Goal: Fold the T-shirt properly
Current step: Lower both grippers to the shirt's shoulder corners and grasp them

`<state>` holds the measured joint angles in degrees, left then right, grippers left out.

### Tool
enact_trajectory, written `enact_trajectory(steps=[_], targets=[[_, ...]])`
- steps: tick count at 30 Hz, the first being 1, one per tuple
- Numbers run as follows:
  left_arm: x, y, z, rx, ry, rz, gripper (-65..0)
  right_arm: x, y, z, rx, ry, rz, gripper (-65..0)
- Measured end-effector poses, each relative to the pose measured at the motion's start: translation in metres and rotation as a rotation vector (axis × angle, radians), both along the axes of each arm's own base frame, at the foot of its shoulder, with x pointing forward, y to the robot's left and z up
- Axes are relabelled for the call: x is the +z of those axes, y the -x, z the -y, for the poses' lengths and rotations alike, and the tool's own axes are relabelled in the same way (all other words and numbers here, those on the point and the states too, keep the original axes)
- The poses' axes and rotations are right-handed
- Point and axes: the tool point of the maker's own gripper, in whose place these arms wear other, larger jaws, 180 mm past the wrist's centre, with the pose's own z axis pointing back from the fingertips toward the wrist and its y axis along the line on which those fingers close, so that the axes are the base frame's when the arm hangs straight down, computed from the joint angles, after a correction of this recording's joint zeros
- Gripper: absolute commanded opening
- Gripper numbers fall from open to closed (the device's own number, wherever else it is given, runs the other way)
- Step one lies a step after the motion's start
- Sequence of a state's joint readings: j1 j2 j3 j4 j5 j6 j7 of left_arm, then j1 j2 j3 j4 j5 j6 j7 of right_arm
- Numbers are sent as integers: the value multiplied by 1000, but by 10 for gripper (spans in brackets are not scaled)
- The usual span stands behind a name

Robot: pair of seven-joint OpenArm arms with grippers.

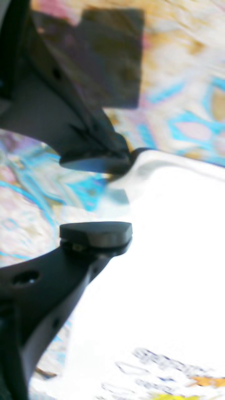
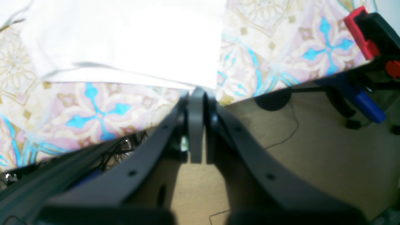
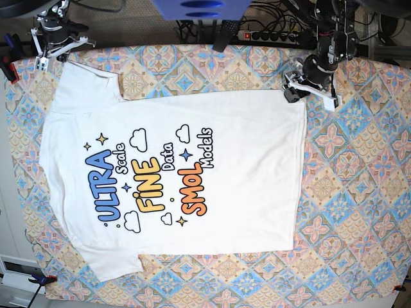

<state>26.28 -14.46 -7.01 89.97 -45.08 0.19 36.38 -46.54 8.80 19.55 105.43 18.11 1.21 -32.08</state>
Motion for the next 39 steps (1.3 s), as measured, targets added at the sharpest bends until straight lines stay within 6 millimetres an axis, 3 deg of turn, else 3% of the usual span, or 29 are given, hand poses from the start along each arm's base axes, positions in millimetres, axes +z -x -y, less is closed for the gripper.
enact_trajectory(steps=[6, 11, 14, 19, 22, 25, 28, 30, 35, 39], targets=[[-3, -16, 1, 19, 19, 21, -410, -1, 0, 0, -1, -1, -2, -650], [-6, -20, 3, 29, 21, 19, -650, -2, 1, -3, -12, -9, 0, -650], [-7, -18, 5, 28, 28, 15, -650, -8, 5, -12, -50, -39, 1, -650], [-8, -16, 5, 27, 28, 10, -650, -10, -19, -20, -73, -72, 69, -650], [-8, -16, 5, 27, 28, 10, -650, -23, -3, -18, -93, -77, 14, -643], [-8, -16, 5, 27, 27, 11, -650, -31, 12, -18, -108, -85, -34, -559], [-8, -16, 4, 27, 27, 10, -650, -28, 2, -17, -105, -80, -2, -410], [-8, -16, 5, 27, 27, 10, -650, -26, -2, -18, -97, -83, 11, -343], [-8, -15, 4, 30, 25, 11, -650, -42, 12, -15, -130, -95, -47, -328], [-9, -12, 4, 28, 26, 7, -650, -44, -23, -21, -181, -183, 53, -328]])
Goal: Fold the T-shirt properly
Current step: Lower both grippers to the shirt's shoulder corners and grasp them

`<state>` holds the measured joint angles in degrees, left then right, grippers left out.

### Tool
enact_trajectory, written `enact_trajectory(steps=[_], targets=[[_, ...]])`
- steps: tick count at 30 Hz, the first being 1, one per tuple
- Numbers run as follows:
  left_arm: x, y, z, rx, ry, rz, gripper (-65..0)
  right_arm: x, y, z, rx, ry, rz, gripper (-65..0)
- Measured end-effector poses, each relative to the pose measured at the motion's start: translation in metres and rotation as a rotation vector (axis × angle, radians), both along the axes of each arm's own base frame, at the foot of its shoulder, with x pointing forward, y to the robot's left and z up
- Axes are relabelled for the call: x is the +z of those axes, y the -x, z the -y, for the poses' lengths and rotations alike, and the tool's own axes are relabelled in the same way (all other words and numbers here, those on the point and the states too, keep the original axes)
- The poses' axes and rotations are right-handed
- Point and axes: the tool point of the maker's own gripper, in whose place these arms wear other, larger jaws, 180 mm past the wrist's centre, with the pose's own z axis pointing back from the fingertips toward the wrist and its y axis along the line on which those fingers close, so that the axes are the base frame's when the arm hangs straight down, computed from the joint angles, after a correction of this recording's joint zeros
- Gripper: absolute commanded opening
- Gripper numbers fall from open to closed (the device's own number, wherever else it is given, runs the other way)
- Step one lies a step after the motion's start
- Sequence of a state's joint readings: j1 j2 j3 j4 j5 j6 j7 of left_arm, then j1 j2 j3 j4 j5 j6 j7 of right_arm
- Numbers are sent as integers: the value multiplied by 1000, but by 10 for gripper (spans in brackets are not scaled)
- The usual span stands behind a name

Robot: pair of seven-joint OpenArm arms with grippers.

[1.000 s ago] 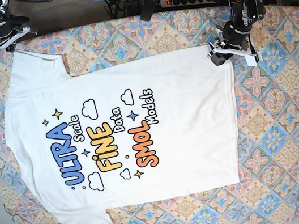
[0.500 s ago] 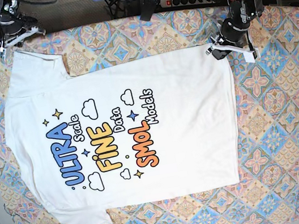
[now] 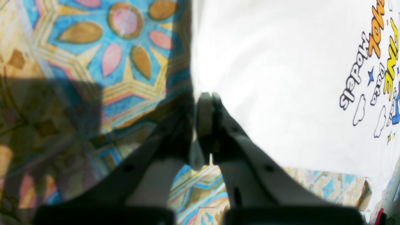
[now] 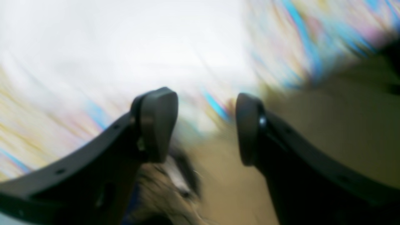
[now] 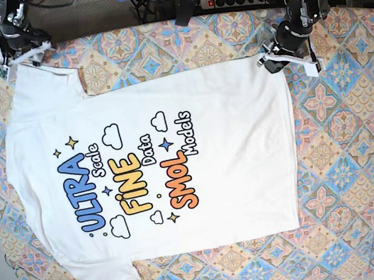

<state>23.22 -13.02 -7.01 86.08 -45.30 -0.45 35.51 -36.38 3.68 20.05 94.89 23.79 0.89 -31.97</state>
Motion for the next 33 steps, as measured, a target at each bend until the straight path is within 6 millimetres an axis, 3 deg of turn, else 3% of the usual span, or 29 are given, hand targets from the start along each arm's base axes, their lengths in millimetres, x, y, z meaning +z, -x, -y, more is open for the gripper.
enact_trajectory(steps=[2, 6, 11, 17, 24, 29, 33], targets=[[0, 1, 0, 0, 1, -2, -650, 3, -12, -2, -46, -66, 66, -326], [0, 1, 0, 0, 1, -2, -650, -10, 14, 10, -167, -127, 55, -325], [-1, 4, 1, -6, 6, -7, -650, -10, -2, 18, -189, -121, 78, -325], [-1, 4, 1, -4, 5, -4, -650, -9, 10, 32, -235, -116, 69, -325], [-1, 4, 1, -4, 5, -4, -650, -14, -2, 45, -294, -151, 71, -327], [-1, 4, 1, -5, 5, -5, -650, -12, -14, 39, -195, -172, 102, -330], [-1, 4, 1, -5, 5, -5, -650, -12, -13, 38, -193, -177, 96, -438]])
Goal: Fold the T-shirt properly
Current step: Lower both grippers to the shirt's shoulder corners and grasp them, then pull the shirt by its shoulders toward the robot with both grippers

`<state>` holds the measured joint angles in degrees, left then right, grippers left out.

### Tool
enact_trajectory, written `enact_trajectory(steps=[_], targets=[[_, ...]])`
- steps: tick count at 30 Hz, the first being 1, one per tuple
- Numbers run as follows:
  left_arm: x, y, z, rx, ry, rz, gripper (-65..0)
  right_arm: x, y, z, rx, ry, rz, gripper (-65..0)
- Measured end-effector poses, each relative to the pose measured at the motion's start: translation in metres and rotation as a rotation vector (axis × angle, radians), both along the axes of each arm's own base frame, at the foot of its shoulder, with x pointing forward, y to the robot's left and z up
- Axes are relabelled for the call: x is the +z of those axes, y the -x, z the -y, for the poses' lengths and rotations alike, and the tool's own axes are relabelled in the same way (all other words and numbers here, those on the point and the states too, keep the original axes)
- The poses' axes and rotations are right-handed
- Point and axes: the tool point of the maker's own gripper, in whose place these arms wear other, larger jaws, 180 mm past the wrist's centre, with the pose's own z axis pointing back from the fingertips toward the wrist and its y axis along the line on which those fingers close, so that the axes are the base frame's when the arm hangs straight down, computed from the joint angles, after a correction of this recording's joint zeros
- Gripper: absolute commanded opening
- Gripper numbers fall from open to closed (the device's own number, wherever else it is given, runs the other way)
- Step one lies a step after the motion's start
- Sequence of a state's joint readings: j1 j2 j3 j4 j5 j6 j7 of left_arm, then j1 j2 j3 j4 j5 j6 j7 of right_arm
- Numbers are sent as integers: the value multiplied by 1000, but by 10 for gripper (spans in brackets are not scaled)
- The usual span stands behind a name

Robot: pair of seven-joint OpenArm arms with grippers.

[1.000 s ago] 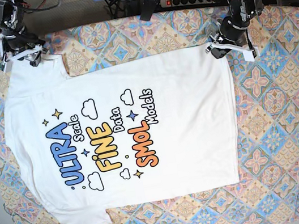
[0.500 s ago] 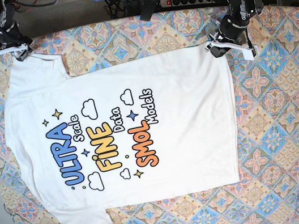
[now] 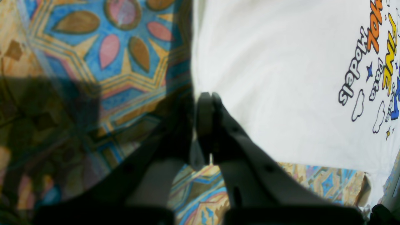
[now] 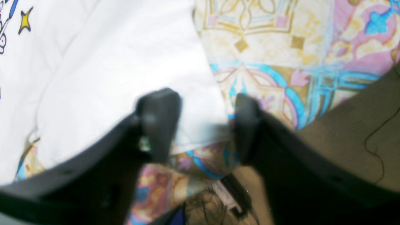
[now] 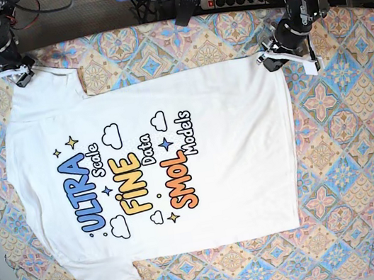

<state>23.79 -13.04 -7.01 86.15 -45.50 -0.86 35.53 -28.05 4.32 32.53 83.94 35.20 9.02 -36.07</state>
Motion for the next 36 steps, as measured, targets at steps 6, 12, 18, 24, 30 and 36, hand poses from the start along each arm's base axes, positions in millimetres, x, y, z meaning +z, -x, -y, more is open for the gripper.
enact_trajectory(steps=[6, 12, 18, 24, 30, 36], targets=[[-1, 2, 0, 2, -1, -1, -650, -1, 0, -2, 7, -10, -3, -551], [0, 3, -3, 1, -6, 0, -650, -1, 3, -2, -1, -14, -5, -650], [0, 14, -13, -30, -19, -22, -650, 17, 18, 11, -7, 24, -7, -650], [1, 41, -30, -65, -70, -65, -650, 40, 33, 16, 35, 87, -18, -650], [3, 74, -40, -106, -110, -119, -650, 52, 60, 6, 91, 71, -36, -650], [8, 105, -39, -131, -124, -175, -650, 55, 89, 0, 91, 21, -59, -650]])
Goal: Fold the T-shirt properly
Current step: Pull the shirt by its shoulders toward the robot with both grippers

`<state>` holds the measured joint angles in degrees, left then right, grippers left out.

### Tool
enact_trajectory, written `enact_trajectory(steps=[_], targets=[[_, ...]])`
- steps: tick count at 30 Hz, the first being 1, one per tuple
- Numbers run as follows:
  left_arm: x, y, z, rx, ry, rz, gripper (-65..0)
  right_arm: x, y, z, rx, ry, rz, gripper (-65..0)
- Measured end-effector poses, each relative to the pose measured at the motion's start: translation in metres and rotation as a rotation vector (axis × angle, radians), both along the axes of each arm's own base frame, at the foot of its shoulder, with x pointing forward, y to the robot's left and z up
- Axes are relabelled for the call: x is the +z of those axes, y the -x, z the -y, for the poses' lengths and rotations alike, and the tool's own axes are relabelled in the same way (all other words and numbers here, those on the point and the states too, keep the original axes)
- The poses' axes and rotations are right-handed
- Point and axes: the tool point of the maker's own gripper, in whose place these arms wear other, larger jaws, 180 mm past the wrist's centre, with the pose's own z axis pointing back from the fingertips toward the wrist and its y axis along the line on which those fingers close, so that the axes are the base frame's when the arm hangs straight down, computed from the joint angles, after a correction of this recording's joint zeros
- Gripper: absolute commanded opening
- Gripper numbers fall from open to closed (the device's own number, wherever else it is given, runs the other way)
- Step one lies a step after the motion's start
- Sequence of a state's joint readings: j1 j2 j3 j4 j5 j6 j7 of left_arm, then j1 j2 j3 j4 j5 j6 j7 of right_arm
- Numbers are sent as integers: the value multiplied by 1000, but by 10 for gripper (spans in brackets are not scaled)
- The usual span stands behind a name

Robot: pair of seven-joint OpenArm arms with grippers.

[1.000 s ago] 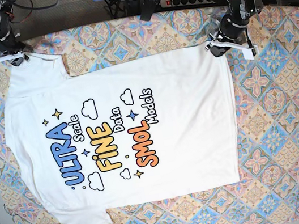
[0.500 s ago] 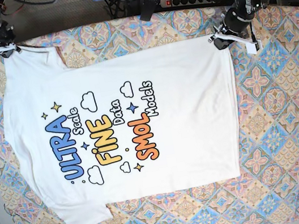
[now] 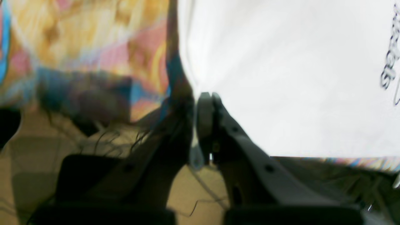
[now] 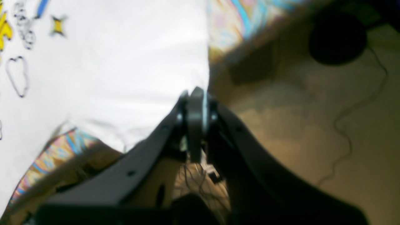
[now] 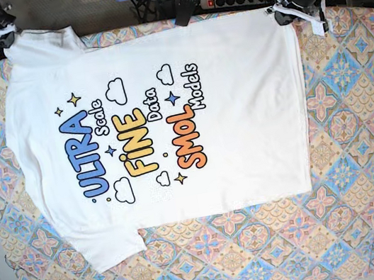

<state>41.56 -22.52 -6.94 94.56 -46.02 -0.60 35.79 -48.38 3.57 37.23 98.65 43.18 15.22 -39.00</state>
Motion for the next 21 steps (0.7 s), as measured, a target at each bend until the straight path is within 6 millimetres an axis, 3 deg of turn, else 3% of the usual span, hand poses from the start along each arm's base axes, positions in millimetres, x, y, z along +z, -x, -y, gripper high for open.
enact_trajectory(steps=[4, 9, 14, 18, 21], targets=[[2, 21, 6, -24, -1, -55, -650, 12, 9, 11, -18, 36, -3, -650], [4, 16, 6, -28, -4, -39, -650, 30, 5, 0, 41, 51, 28, -650], [13, 7, -22, 38, -52, -5, -650, 44, -9, 1, 73, 81, 70, -650], [26, -21, -36, 65, -78, 67, -650, 42, -13, -2, 74, 70, 78, -650], [34, -45, -34, 63, -67, 130, -650, 43, -46, -3, 73, 61, 139, -650]])
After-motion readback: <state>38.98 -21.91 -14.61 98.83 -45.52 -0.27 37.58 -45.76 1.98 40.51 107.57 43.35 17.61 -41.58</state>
